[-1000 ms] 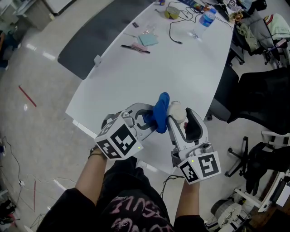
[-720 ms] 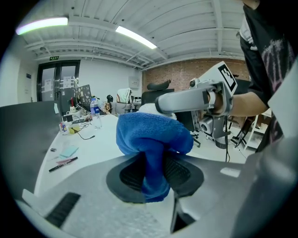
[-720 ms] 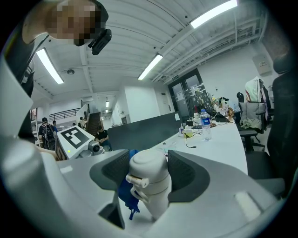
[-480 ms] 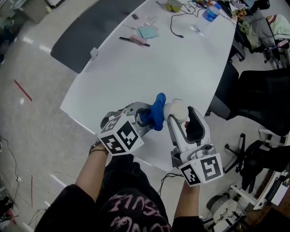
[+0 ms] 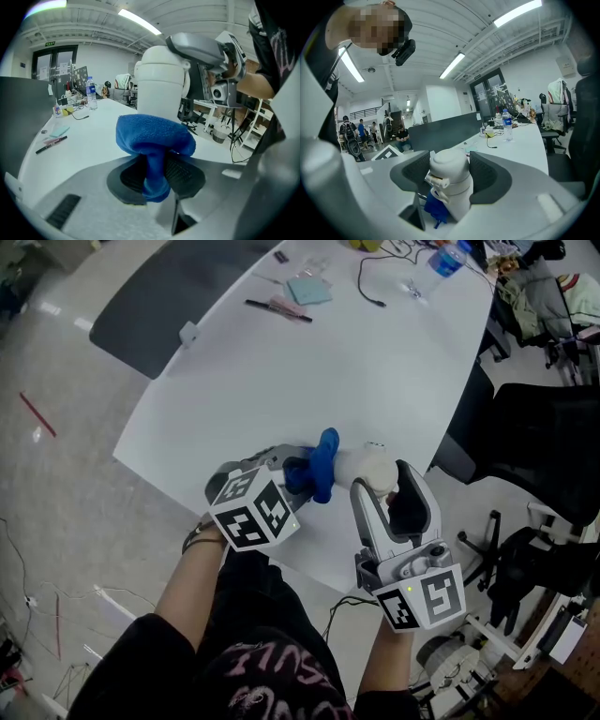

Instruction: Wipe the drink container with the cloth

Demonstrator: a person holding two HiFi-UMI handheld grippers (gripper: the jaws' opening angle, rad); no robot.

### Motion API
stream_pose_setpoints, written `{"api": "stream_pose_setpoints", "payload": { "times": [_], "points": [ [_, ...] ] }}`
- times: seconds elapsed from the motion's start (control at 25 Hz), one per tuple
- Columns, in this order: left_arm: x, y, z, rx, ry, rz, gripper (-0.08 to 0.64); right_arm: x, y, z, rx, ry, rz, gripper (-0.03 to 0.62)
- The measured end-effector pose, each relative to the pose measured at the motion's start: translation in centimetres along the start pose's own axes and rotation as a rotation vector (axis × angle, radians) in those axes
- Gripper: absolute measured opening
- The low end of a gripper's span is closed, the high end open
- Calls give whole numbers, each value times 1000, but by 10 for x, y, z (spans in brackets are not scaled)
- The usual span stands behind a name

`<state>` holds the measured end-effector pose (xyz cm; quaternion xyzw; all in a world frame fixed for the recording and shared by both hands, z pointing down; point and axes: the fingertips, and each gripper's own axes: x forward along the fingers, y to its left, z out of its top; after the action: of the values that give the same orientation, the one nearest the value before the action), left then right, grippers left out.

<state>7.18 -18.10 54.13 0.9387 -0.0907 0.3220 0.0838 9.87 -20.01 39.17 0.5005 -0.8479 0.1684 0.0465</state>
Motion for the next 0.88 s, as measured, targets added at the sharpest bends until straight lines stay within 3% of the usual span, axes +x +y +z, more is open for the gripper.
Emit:
{"api": "stream_pose_setpoints", "payload": {
  "times": [0.2,0.44,0.68,0.88],
  "points": [
    [-8,-2,0,7,-4,8,97,-1,-1,-3,6,-3,6,276],
    [-43,2,27,30,-64,65,97,-1,0,-3,10,-8,14,277],
    [-69,-2,67,88,-144,88,97,-4,0,-3,12,-13,21,278],
    [-64,-5,79,143,-131,68,97,-4,1,-1,19,-19,26,278]
  ]
}}
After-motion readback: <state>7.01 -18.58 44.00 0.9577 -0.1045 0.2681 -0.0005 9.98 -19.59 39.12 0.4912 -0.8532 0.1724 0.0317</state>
